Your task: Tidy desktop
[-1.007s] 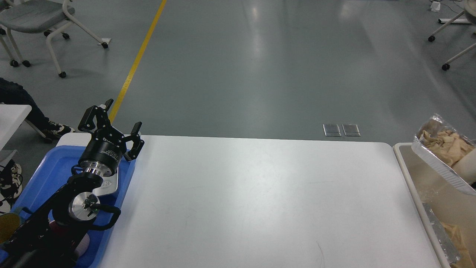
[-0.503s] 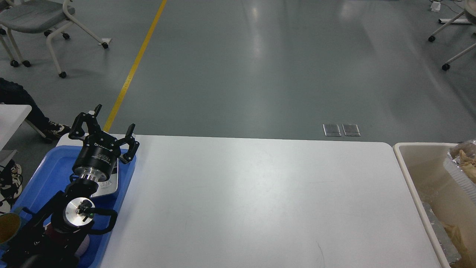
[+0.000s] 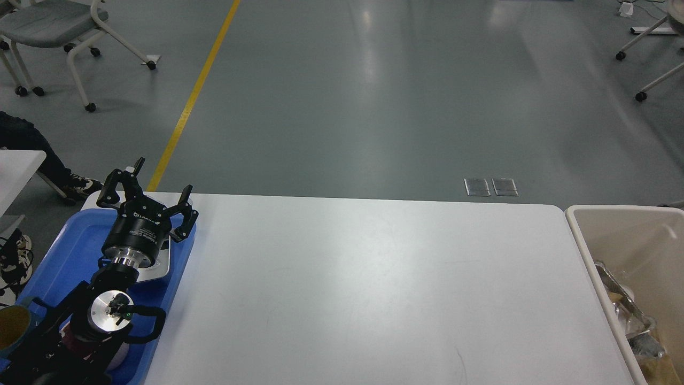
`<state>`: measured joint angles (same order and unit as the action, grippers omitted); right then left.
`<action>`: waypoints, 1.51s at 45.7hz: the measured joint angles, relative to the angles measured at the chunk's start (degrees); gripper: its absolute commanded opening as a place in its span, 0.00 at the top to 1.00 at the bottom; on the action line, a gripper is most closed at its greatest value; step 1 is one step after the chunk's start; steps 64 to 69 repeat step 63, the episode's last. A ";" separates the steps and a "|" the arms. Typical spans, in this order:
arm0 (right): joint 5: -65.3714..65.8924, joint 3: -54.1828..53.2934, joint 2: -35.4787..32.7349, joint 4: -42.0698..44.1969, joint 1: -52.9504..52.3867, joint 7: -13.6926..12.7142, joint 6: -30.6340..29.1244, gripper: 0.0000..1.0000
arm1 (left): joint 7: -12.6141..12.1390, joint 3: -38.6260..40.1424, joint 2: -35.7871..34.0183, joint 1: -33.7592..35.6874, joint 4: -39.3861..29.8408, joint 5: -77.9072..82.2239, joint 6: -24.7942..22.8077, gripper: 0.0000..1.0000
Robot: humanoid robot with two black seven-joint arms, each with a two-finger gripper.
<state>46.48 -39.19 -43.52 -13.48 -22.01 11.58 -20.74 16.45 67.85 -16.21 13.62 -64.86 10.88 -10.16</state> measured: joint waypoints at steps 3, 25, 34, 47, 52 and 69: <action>-0.25 -0.33 0.66 -0.01 -0.75 0.17 0.68 0.00 | -0.04 0.00 -0.09 0.00 0.00 0.01 0.17 0.04; -23.09 -13.95 16.41 -1.78 -14.81 0.72 5.59 0.00 | -0.10 0.04 -0.81 -0.97 -0.30 0.02 0.82 0.04; -25.48 -16.56 18.14 -18.71 -14.79 0.67 5.56 0.00 | -0.04 0.07 -0.97 -1.49 -0.58 0.10 1.06 0.04; -30.06 -25.75 26.51 -34.62 -8.15 0.06 5.16 0.00 | -0.04 0.00 -0.93 -1.54 -0.94 0.10 2.20 0.04; -30.22 -28.83 31.22 -35.74 -5.38 0.01 4.85 0.00 | -0.04 0.01 -0.98 -2.09 -1.05 0.10 2.20 0.04; -30.30 -33.19 35.78 -36.02 -1.41 -0.01 3.45 0.00 | 0.14 3.08 -1.10 -4.10 -2.65 0.10 1.61 0.04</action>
